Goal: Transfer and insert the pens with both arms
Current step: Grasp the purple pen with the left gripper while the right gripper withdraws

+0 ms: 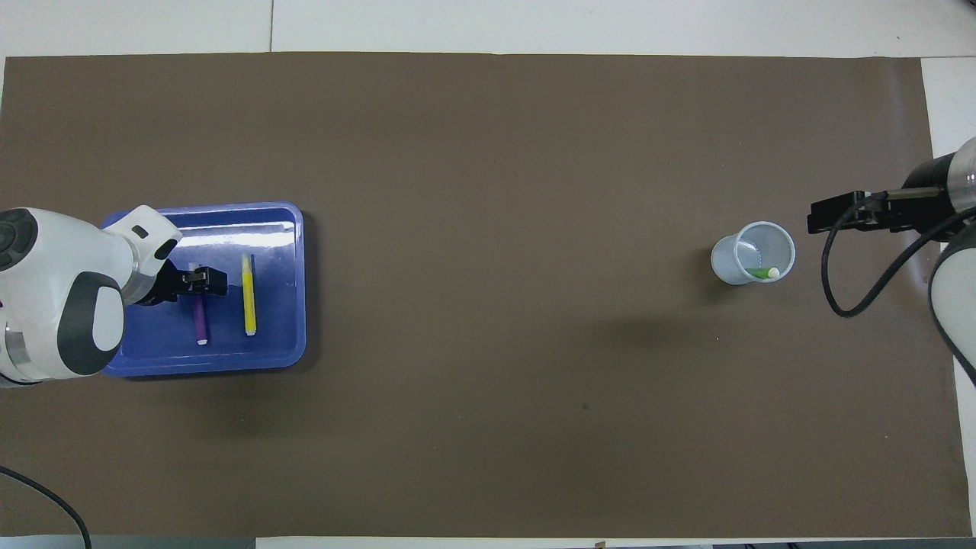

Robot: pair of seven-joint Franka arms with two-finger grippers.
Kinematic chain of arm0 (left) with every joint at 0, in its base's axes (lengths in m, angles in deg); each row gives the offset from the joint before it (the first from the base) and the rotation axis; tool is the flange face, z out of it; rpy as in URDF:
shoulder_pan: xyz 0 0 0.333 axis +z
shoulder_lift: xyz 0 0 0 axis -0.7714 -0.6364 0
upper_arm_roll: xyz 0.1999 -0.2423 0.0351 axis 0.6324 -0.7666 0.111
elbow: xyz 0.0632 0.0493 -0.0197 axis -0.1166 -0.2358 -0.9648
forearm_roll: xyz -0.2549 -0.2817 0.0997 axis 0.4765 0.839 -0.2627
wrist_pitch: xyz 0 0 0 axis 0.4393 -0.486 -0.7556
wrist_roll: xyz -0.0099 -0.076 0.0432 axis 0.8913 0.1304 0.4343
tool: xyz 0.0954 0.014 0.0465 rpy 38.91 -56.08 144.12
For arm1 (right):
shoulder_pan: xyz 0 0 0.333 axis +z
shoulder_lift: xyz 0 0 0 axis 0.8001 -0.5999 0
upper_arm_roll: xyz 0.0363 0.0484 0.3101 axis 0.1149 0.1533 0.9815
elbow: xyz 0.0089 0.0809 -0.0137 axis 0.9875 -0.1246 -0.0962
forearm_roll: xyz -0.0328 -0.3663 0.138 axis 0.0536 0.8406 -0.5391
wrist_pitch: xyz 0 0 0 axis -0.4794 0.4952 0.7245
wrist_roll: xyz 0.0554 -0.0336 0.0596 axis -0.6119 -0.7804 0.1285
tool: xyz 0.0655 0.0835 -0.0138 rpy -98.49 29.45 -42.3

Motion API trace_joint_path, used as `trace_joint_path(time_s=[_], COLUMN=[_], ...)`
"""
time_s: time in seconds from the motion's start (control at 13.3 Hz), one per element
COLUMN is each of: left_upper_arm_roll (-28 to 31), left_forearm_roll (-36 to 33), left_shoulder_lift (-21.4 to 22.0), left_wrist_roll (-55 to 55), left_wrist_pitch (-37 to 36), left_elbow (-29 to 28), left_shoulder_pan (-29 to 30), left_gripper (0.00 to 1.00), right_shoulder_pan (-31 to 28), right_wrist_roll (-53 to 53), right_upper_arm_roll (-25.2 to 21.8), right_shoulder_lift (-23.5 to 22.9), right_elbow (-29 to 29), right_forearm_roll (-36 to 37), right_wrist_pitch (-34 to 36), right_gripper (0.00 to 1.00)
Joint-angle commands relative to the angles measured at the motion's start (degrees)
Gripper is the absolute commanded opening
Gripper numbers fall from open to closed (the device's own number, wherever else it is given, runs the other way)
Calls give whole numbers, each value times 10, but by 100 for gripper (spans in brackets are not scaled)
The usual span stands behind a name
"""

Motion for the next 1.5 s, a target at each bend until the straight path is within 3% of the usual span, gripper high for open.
trace_joint_path(time_s=[0.0, 0.45, 1.05, 1.43], left_upper_arm_roll=[-2, -2, -2, -3], left_forearm_roll=[-11, -11, -11, -9], left_shoulder_lift=[7, 7, 1, -16], left_wrist_roll=[5, 5, 5, -1], left_wrist_pitch=[1, -7, -26, -133], left_elbow=[-12, -12, 9, 97], left_shoulder_pan=[6, 6, 19, 17], left_gripper=[74, 0, 0, 0], right_shoulder_pan=[-1, 15, 37, 37], right_wrist_roll=[-14, -43, -62, -61], right_upper_arm_roll=[2, 10, 9, 9], right_shoulder_lift=[-20, -7, -4, -7], right_elbow=[32, 33, 30, 35], right_forearm_roll=[9, 11, 12, 13], right_wrist_pitch=[31, 62, 56, 54], right_gripper=[100, 100, 100, 100])
